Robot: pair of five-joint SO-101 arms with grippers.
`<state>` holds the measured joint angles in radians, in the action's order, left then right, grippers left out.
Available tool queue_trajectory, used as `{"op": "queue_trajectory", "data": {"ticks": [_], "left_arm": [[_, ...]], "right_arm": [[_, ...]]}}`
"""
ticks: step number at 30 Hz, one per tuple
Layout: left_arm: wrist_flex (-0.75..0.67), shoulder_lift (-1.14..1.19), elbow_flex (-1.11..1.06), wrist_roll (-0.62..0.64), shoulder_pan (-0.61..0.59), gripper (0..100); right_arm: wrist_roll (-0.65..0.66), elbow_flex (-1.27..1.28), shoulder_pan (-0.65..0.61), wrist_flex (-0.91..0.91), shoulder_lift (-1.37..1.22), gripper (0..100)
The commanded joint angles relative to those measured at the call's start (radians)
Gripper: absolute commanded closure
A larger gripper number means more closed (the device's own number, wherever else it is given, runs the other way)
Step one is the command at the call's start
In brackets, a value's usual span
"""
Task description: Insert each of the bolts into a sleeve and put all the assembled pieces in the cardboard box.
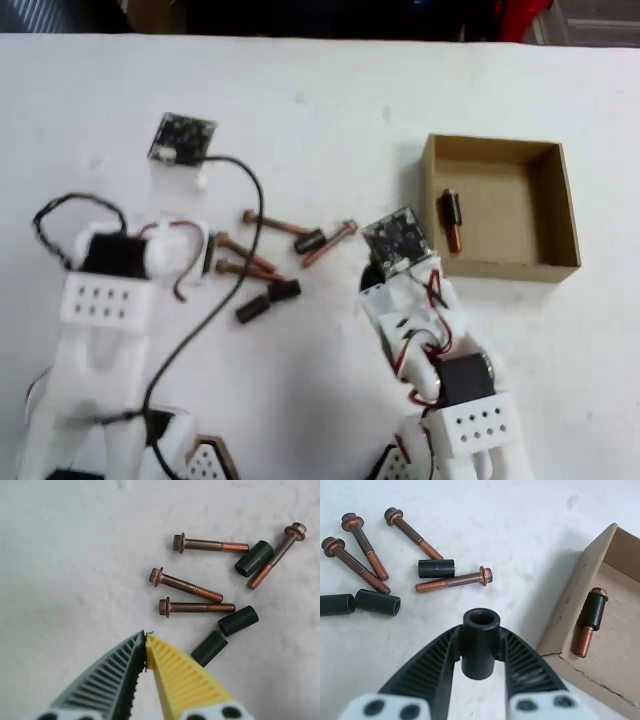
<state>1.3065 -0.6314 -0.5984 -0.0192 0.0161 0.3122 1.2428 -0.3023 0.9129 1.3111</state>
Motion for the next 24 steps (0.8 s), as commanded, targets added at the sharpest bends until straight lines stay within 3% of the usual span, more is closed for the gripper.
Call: {"op": "queue_trajectory", "data": {"ticks": [1,5,11,16,22,24], "left_arm": [[-0.083,0.093,0.048,0.16,0.015,89],[-0.135,0.156,0.058,0.23,0.025,85],[-0.221,0.272,0.138,0.474,0.024,93],[-0.183,0.36,0.19,0.523,-0.002,90],[-0.193,0.372,0.204,0.529,0.054,98],[-0.17,0.375,0.198,0.529,0.061,96]], "right_arm": [[-0.011,-0.015,0.008,-0.019,0.015,98.1],[-0.011,-0.015,0.008,-0.021,0.013,98.1],[-0.009,-0.015,0.008,-0.021,0.013,98.1],[-0.009,-0.015,0.008,-0.021,0.012,98.1],[-0.009,-0.015,0.008,-0.021,0.012,98.1],[-0.008,-0.015,0.008,-0.021,0.012,98.1]]}}
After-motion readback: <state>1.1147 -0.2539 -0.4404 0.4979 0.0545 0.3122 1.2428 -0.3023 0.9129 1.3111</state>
